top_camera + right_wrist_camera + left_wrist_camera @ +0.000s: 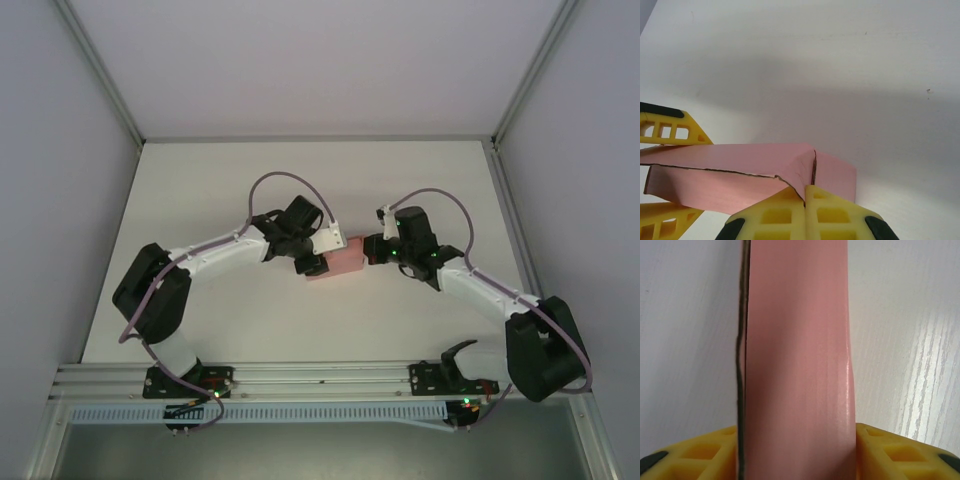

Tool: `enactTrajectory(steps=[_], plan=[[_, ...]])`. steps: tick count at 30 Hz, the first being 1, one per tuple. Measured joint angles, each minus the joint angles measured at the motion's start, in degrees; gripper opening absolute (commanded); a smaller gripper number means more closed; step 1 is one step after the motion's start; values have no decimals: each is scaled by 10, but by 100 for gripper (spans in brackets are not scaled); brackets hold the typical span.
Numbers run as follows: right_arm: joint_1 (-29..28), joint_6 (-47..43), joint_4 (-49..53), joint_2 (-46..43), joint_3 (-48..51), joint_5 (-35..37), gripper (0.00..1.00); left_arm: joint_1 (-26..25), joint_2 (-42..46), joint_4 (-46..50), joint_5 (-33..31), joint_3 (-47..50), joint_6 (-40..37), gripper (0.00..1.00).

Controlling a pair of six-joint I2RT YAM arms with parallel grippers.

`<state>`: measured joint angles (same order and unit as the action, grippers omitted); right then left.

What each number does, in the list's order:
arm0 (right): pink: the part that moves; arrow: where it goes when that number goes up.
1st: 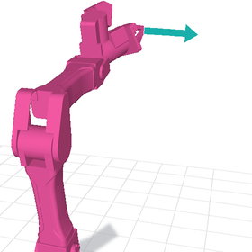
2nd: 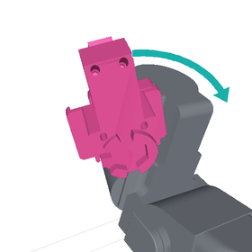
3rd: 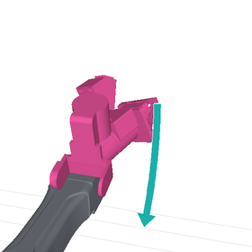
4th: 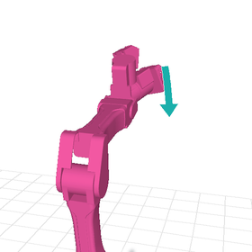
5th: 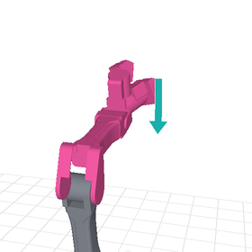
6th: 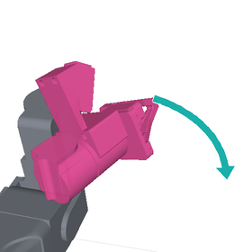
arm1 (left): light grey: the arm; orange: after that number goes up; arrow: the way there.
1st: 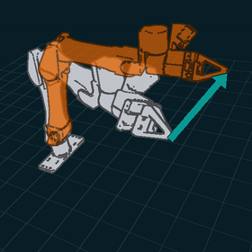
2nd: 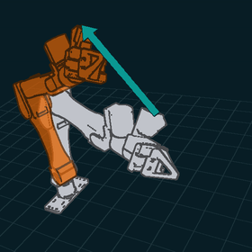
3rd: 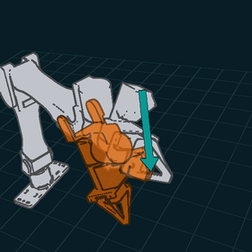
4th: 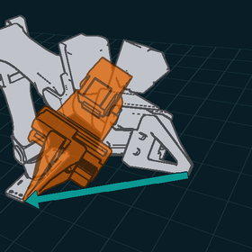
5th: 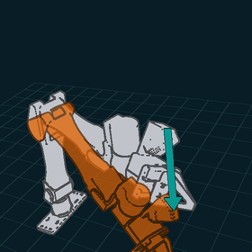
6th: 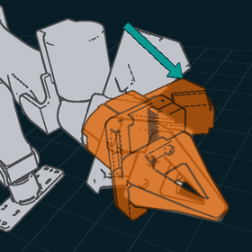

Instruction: Assemble paper box

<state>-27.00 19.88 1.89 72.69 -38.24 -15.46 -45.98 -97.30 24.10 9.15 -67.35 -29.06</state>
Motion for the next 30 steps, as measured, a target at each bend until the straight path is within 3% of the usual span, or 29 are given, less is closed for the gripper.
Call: enactTrajectory(steps=[4, 8, 17, 22, 27, 30], plan=[[-11, 1, -1, -5, 2, 36, 0, 3, -3, 12, -6, 0, 5, 68], [-19, 12, 14, -10, -1, 67, 0, 3, -1, 14, -5, 0, 16, 100], [-69, 57, 55, -8, -23, 160, 0, 3, 97, 8, -7, 0, 73, 100], [-82, 78, 74, -3, -35, 188, 0, 2, 163, -5, -54, 22, 156, 100], [-90, 89, 87, 5, -46, 201, 0, 8, 180, 5, -110, 36, 241, 82], [-97, 89, 95, 12, -56, 207, 0, 19, 172, 8, -122, 37, 270, 65]])
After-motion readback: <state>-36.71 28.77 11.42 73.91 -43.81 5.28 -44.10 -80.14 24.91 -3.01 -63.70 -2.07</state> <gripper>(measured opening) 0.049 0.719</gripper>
